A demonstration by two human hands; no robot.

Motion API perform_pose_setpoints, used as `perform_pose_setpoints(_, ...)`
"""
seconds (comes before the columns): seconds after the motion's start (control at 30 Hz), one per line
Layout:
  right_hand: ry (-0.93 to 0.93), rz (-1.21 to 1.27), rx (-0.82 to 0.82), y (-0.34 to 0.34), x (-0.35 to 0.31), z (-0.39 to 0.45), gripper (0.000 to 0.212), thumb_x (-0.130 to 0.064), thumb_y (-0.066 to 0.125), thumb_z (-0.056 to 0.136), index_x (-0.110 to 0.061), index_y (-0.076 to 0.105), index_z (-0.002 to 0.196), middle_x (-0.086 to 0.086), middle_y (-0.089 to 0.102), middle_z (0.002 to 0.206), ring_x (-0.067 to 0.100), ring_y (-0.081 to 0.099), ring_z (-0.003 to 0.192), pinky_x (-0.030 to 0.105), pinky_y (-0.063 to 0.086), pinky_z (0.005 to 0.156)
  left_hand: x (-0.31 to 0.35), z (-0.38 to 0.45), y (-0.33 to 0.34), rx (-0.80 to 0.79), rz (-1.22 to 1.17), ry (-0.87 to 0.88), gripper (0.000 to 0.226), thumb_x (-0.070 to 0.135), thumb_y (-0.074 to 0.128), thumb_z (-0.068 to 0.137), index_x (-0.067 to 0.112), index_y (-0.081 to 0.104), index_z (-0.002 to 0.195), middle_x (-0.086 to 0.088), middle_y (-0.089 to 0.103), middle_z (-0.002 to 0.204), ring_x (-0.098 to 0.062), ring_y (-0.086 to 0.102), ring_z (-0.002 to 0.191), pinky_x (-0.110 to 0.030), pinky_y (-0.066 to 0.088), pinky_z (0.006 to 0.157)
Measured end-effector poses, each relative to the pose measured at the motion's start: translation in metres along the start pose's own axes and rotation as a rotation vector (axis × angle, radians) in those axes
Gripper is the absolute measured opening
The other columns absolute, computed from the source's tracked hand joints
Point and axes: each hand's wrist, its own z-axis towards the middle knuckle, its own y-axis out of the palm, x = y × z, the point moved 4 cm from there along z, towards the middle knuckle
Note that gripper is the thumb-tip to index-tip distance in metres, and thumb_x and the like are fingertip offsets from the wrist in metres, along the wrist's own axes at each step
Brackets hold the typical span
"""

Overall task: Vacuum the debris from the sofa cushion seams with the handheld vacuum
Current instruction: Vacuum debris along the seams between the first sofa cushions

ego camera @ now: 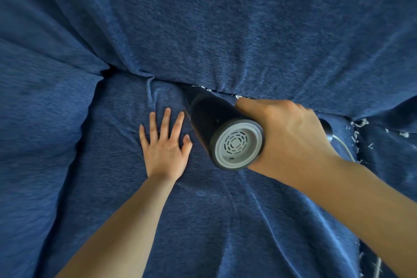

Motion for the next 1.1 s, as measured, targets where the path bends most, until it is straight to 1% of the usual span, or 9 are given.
perform_pose_setpoints(0.23,0.03,-0.011,-0.055,0.011,-0.003,0.006,0.039,-0.04,0.071,0.07,-0.028,0.034,0.077,-0.008,0.047,0.066,0.032,0.058,0.065,0.031,0.033,0.059,0.0,0.001,-0.001,0.003,-0.024,0.002,0.07,0.048,0.054,0.093,0.033,0.017,0.151,0.001,0.018,0.162,-0.03,0.003,0.15,-0.058,0.007,0.119)
perform_pose_setpoints(0.37,-0.002,-0.041,-0.017,0.01,-0.001,-0.003,0.04,-0.041,0.072,0.065,-0.027,0.035,0.074,-0.009,0.046,0.061,0.031,0.056,0.054,0.028,0.03,0.056,0.0,0.0,-0.002,-0.019,-0.028,0.022,0.08,0.046,0.055,0.093,0.034,0.001,0.15,0.0,0.015,0.163,-0.032,0.003,0.15,-0.058,0.005,0.118)
perform_pose_setpoints(0.43,-0.011,-0.032,0.021,0.004,0.002,-0.01,0.039,-0.043,0.067,0.061,-0.028,0.034,0.072,-0.01,0.044,0.058,0.027,0.049,0.047,0.024,0.024,0.05,0.0,0.0,-0.002,-0.04,-0.016,0.02,0.078,0.045,0.053,0.093,0.034,0.002,0.15,0.0,0.012,0.164,-0.032,0.0,0.15,-0.058,0.003,0.119)
perform_pose_setpoints(0.53,0.005,0.013,0.025,-0.003,0.009,-0.018,0.037,-0.043,0.065,0.06,-0.029,0.033,0.071,-0.011,0.042,0.057,0.024,0.046,0.046,0.022,0.024,0.049,0.0,0.0,-0.005,-0.045,-0.002,0.006,0.061,0.049,0.033,0.097,0.034,0.015,0.153,0.001,0.013,0.163,-0.031,0.001,0.151,-0.057,0.003,0.119)
perform_pose_setpoints(0.6,0.031,0.038,-0.007,0.0,0.013,-0.02,0.039,-0.041,0.072,0.062,-0.029,0.036,0.072,-0.011,0.045,0.058,0.025,0.048,0.049,0.023,0.024,0.051,0.001,0.0,-0.006,-0.039,-0.01,-0.004,0.06,0.051,0.018,0.096,0.034,0.019,0.153,0.001,0.017,0.162,-0.03,0.004,0.15,-0.056,0.003,0.119)
perform_pose_setpoints(0.67,0.049,0.049,-0.034,0.006,0.016,-0.02,0.042,-0.037,0.077,0.064,-0.028,0.036,0.073,-0.01,0.046,0.06,0.025,0.047,0.051,0.023,0.022,0.051,0.002,0.0,-0.007,-0.041,-0.012,-0.002,0.061,0.052,0.014,0.095,0.035,0.018,0.154,0.001,0.016,0.163,-0.03,0.003,0.151,-0.055,0.002,0.119)
perform_pose_setpoints(0.87,0.047,0.028,0.025,-0.004,0.018,-0.028,0.04,-0.039,0.076,0.063,-0.027,0.038,0.07,-0.009,0.047,0.057,0.026,0.047,0.048,0.026,0.024,0.053,0.002,0.0,-0.005,-0.045,0.012,-0.011,0.061,0.053,0.013,0.096,0.036,0.016,0.154,0.002,0.015,0.163,-0.029,0.001,0.151,-0.055,0.001,0.119)
perform_pose_setpoints(1.0,0.05,-0.009,0.021,0.009,0.015,-0.024,0.037,-0.041,0.074,0.067,-0.026,0.041,0.073,-0.007,0.053,0.062,0.03,0.055,0.055,0.029,0.028,0.057,0.0,0.0,-0.001,-0.062,0.035,-0.019,0.063,0.052,0.033,0.098,0.036,0.008,0.154,0.003,0.008,0.164,-0.028,-0.004,0.151,-0.054,-0.002,0.12)
perform_pose_setpoints(1.1,0.067,0.068,0.022,0.022,0.029,-0.027,0.031,-0.043,0.068,0.062,-0.027,0.044,0.072,-0.009,0.051,0.06,0.027,0.053,0.054,0.028,0.032,0.056,0.001,0.0,-0.003,-0.038,0.032,-0.015,0.059,0.052,0.019,0.097,0.036,0.014,0.154,0.002,0.014,0.163,-0.029,0.0,0.151,-0.054,0.001,0.12)
